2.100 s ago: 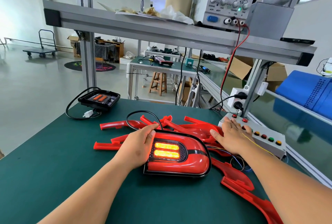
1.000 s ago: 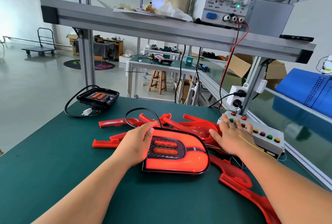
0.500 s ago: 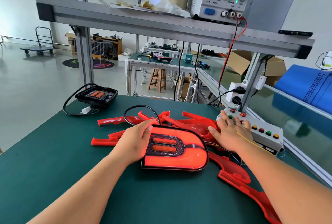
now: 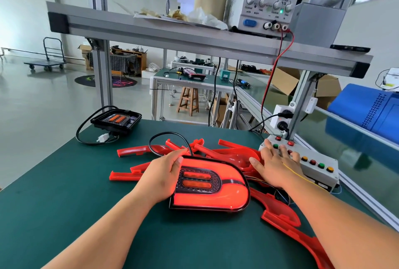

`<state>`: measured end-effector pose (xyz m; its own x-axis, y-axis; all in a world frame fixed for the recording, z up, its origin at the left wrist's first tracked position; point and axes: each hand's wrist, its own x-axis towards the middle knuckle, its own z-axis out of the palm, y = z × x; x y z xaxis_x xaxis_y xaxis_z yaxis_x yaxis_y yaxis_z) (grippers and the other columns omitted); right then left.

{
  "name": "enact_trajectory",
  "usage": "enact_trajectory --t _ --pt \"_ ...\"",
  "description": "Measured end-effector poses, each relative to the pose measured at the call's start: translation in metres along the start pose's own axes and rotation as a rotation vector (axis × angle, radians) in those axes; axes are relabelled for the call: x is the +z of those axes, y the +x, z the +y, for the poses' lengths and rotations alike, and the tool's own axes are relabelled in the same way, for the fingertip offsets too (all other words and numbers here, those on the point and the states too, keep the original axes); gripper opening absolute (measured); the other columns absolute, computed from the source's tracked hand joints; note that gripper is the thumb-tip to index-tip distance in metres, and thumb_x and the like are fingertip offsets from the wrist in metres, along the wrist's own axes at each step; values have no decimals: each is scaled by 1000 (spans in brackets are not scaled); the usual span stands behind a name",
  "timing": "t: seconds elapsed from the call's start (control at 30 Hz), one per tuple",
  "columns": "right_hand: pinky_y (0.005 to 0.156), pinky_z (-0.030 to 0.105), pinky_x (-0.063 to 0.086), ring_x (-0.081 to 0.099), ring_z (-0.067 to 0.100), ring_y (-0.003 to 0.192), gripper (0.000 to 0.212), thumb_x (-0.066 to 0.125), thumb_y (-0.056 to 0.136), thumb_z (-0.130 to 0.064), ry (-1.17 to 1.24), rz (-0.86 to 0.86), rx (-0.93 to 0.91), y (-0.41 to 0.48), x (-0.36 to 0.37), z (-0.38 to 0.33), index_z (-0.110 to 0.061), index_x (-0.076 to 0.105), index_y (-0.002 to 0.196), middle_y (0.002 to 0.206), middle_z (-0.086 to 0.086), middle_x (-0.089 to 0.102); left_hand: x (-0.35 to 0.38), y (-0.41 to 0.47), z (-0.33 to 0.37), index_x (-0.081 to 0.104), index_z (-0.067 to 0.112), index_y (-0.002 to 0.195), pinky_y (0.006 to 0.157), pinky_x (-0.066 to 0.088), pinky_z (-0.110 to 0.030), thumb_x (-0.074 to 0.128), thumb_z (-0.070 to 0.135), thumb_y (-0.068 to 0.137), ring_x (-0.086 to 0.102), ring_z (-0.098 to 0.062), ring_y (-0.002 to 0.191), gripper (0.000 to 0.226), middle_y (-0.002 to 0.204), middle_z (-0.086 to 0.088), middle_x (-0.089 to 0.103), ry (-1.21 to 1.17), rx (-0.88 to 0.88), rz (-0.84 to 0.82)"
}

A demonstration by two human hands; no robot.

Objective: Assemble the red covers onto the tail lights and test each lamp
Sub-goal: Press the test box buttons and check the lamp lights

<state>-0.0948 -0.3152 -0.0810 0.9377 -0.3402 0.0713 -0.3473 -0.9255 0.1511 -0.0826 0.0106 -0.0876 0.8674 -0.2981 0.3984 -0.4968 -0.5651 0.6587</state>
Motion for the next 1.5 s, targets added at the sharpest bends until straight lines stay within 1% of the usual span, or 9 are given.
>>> enact_trajectory --t 0.3,0.37,0.47,0.6,0.7,0.83,1.2,1.4,1.5 --pt "113 51 7 -7 17 151 44 15 98 -63 129 73 -16 -14 -15 -5 -35 40 120 165 -6 3 -8 0 0 51 26 138 93 33 -14 40 28 102 50 -10 124 37 133 5 59 -26 15 -26" --pt "107 46 11 6 16 151 27 21 98 -61 168 161 -46 -19 -17 -8 -38 37 101 160 -8 23 -12 1 0 53 27 136 91 33 -14 42 26 102 50 -7 119 36 132 6 60 -33 8 -44" --pt "85 36 20 41 17 124 15 33 97 -55 193 296 -175 -30 -21 -18 -42 40 95 119 -15 53 -17 2 1 56 28 133 90 34 -17 44 25 102 51 -7 115 33 128 6 61 -61 -28 -73" --pt "88 33 35 50 18 111 19 47 99 -33 302 196 -444 -39 -17 -33 -37 62 110 114 -12 61 -19 0 3 56 27 132 89 34 -17 43 22 102 50 -6 113 33 124 9 60 -62 -33 -84" --pt "95 36 44 55 15 109 22 53 96 -21 439 94 -432 -50 -18 -32 -33 60 112 115 -11 63 -21 0 4 59 30 127 86 36 -19 42 20 102 54 -10 112 31 116 10 61 -78 -54 -99" --pt "86 37 49 58 14 102 15 57 93 -30 423 73 -366 -59 -16 -35 -37 47 100 108 -12 60 -25 3 1 60 34 120 93 41 -25 41 18 103 55 -13 111 31 118 6 63 -102 -73 -131" --pt "87 38 45 58 18 94 28 45 99 -48 344 270 -205 -62 -15 -44 -24 57 91 95 -6 61 -24 3 1 61 34 124 82 40 -22 42 23 102 58 -12 104 31 114 6 66 22 -117 -137" --pt "82 36 44 57 21 99 35 40 97 -56 254 255 -171 -67 -17 -45 -26 56 91 98 -3 62 -23 8 31 60 24 129 104 33 -25 51 23 97 51 -16 123 33 131 2 60 195 33 -4" --pt "87 36 43 57 21 102 38 40 98 -55 268 282 -175 -70 -18 -46 -25 62 96 100 -3 62 -9 16 59 62 24 125 101 45 -29 48 21 99 59 -15 114 30 128 2 62 156 77 -142"
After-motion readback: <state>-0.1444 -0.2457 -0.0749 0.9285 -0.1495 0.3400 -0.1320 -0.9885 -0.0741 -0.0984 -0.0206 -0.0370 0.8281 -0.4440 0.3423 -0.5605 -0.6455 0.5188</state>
